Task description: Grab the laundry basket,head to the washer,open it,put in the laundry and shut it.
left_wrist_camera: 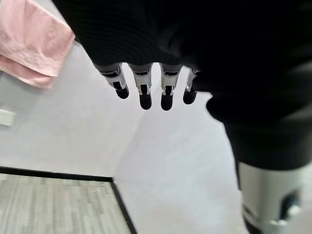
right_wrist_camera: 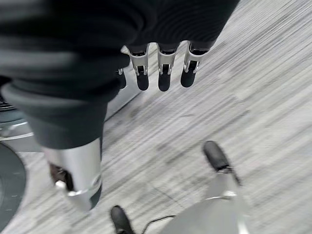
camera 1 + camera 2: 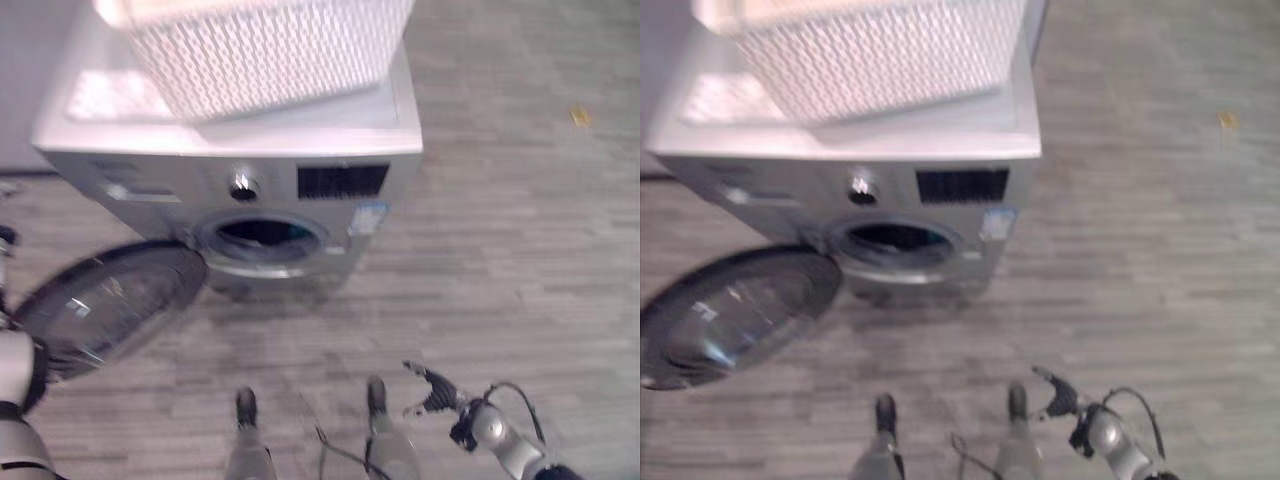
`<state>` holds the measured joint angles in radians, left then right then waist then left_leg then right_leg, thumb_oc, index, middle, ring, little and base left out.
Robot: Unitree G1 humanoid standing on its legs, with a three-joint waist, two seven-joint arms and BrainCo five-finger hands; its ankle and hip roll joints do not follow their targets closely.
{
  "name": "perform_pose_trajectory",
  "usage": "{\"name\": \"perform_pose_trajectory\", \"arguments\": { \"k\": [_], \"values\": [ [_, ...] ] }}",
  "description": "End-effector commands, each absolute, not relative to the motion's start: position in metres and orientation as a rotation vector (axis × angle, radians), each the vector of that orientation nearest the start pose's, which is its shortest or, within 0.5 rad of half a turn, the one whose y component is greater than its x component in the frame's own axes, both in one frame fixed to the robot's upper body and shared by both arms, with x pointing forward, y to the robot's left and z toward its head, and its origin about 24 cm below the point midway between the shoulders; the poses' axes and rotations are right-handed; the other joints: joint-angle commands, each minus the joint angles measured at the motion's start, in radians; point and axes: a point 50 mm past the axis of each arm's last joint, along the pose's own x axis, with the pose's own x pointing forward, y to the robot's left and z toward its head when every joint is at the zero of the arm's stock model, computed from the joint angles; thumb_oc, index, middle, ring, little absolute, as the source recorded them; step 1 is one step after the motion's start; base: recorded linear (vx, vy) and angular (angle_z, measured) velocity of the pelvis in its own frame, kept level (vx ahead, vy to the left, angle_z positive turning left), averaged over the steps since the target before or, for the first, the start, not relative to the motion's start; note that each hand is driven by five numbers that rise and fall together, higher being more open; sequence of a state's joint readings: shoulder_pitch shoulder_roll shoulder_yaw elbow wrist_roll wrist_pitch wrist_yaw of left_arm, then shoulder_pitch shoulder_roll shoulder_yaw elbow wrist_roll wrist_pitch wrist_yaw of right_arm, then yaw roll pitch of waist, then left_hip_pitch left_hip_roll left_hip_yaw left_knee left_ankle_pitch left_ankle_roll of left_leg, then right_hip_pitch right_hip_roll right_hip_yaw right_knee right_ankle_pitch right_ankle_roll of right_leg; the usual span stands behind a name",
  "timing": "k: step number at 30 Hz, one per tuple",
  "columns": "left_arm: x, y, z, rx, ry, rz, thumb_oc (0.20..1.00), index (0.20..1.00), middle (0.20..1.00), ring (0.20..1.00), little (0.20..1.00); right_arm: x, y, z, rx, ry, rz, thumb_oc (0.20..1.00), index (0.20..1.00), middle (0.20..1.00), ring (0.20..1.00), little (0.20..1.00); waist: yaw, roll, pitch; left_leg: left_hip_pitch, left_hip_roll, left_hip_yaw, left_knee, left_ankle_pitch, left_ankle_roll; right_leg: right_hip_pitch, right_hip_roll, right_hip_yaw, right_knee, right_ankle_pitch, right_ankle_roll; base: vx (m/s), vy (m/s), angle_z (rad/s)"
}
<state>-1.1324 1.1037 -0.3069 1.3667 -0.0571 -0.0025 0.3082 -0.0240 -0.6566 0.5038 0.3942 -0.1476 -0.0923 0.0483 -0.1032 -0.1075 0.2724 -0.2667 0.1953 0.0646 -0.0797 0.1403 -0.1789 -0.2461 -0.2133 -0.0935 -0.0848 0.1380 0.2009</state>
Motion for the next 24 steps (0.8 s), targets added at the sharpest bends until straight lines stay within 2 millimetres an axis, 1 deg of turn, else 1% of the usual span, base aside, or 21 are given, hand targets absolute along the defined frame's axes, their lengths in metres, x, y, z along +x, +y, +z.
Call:
{"name": "perform_pose_trajectory", "arguments": {
  "k": [1,3,6,8,11,13,14,15,16,17,18,21,22,23,24],
  "values": [
    [0.248,0.478,0.309,0.905,0.108,1.225,1.0,1.0,1.0,1.0,1.0,0.227,-0.236,-0.011,-0.834,0.306,0.415,1.0,1.0,1.0,1.0,1.0,0.004,-0.062,0.009,-0.045,-0.029,-0.009,0.088,-0.094,0.073,-0.028,0.003,0.018,0.058,-0.041,-0.009,-0.06,-0.036,0.02],
    [0.239,0.481,0.324,0.945,0.104,1.266,1.0,1.0,1.0,1.0,1.0,0.226,-0.241,-0.007,-0.818,0.3,0.386,1.0,1.0,1.0,1.0,1.0,0.004,-0.088,0.017,-0.088,-0.029,-0.018,0.127,-0.109,0.075,-0.045,0.006,0.018,0.049,-0.026,-0.006,-0.03,-0.016,0.01],
    [0.224,0.486,0.338,1.008,0.117,1.325,1.0,1.0,1.0,1.0,1.0,0.226,-0.244,-0.002,-0.803,0.285,0.365,1.0,1.0,1.0,1.0,1.0,0.009,-0.12,0.033,-0.131,-0.024,-0.032,0.175,-0.136,0.081,-0.054,0.012,0.021,0.035,-0.012,0.0,-0.03,-0.017,0.06],
    [0.221,0.489,0.336,1.023,0.135,1.335,1.0,1.0,1.0,1.0,1.0,0.225,-0.241,0.001,-0.795,0.27,0.372,1.0,1.0,1.0,1.0,1.0,0.017,-0.14,0.041,-0.156,-0.022,-0.04,0.198,-0.147,0.084,-0.06,0.014,0.018,0.032,-0.006,0.001,-0.02,-0.034,0.04],
    [0.228,0.488,0.325,1.006,0.151,1.296,1.0,1.0,1.0,1.0,1.0,0.225,-0.24,0.002,-0.787,0.264,0.371,1.0,1.0,1.0,1.0,1.0,0.028,-0.159,0.055,-0.19,-0.021,-0.058,0.222,-0.159,0.089,-0.069,0.015,0.01,0.031,0.0,0.001,-0.02,-0.031,0.09],
    [0.238,0.484,0.318,1.122,0.233,1.227,1.0,1.0,1.0,1.0,1.0,0.226,-0.238,0.002,-0.8,0.263,0.381,1.0,1.0,1.0,1.0,1.0,0.03,-0.162,0.063,-0.216,-0.023,-0.071,0.232,-0.161,0.09,-0.078,0.017,0.003,0.029,0.005,0.002,-0.03,-0.026,0.22],
    [0.241,0.485,0.304,1.229,0.355,1.158,1.0,1.0,1.0,1.0,1.0,0.227,-0.236,0.004,-0.805,0.255,0.39,1.0,1.0,1.0,1.0,1.0,0.032,-0.17,0.069,-0.229,-0.024,-0.077,0.232,-0.162,0.09,-0.085,0.019,0.0,0.024,0.011,0.003,-0.02,-0.013,0.26],
    [0.241,0.485,0.303,1.229,0.355,1.158,1.0,1.0,1.0,1.0,1.0,0.227,-0.236,0.004,-0.805,0.255,0.39,1.0,1.0,1.0,1.0,1.0,0.032,-0.17,0.068,-0.229,-0.024,-0.077,0.232,-0.162,0.09,-0.085,0.019,-0.001,0.024,0.011,0.003,0.0,-0.003,0.15],
    [0.248,0.482,0.291,1.273,0.408,1.101,1.0,1.0,1.0,1.0,1.0,0.229,-0.233,0.003,-0.798,0.256,0.385,1.0,1.0,1.0,1.0,1.0,0.035,-0.171,0.07,-0.234,-0.027,-0.081,0.225,-0.161,0.091,-0.09,0.02,0.0,0.017,0.018,0.005,0.0,0.0,0.0],
    [0.254,0.48,0.282,1.265,0.421,1.064,1.0,1.0,1.0,1.0,1.0,0.23,-0.232,0.002,-0.796,0.257,0.383,1.0,1.0,1.0,1.0,1.0,0.037,-0.171,0.071,-0.238,-0.028,-0.083,0.223,-0.16,0.09,-0.091,0.019,-0.002,0.011,0.021,0.007,0.0,-0.01,0.04],
    [0.26,0.477,0.268,1.23,0.441,1.015,1.0,1.0,1.0,1.0,1.0,0.231,-0.229,0.002,-0.786,0.257,0.388,1.0,1.0,1.0,1.0,1.0,0.039,-0.17,0.073,-0.243,-0.031,-0.086,0.223,-0.161,0.091,-0.094,0.019,-0.001,0.008,0.022,0.008,0.0,-0.001,0.06],
    [0.265,0.474,0.224,1.113,0.499,0.9,1.0,1.0,1.0,1.0,1.0,0.231,-0.227,-0.005,-0.796,0.286,0.393,1.0,1.0,1.0,1.0,1.0,0.041,-0.163,0.071,-0.246,-0.036,-0.085,0.228,-0.167,0.094,-0.095,0.019,0.007,0.006,0.022,0.006,0.0,0.005,0.02],
    [0.265,0.474,0.224,1.112,0.5,0.9,1.0,1.0,1.0,1.0,1.0,0.232,-0.227,-0.005,-0.797,0.286,0.394,1.0,1.0,1.0,1.0,1.0,0.04,-0.163,0.07,-0.246,-0.036,-0.086,0.228,-0.167,0.094,-0.095,0.019,0.007,0.006,0.022,0.006,0.01,0.041,0.02],
    [0.271,0.467,0.198,1.043,0.534,0.819,1.0,1.0,1.0,1.0,1.0,0.235,-0.229,-0.008,-0.806,0.306,0.381,1.0,1.0,1.0,1.0,1.0,0.043,-0.157,0.069,-0.237,-0.039,-0.082,0.224,-0.167,0.096,-0.095,0.02,0.012,0.007,0.022,0.004,0.01,0.032,0.01],
    [0.27,0.468,0.197,1.041,0.536,0.819,1.0,1.0,1.0,1.0,1.0,0.235,-0.229,-0.008,-0.807,0.306,0.382,1.0,1.0,1.0,1.0,1.0,0.042,-0.156,0.069,-0.236,-0.039,-0.082,0.223,-0.167,0.096,-0.095,0.02,0.013,0.007,0.022,0.004,0.02,0.035,0.0]
  ]
}}
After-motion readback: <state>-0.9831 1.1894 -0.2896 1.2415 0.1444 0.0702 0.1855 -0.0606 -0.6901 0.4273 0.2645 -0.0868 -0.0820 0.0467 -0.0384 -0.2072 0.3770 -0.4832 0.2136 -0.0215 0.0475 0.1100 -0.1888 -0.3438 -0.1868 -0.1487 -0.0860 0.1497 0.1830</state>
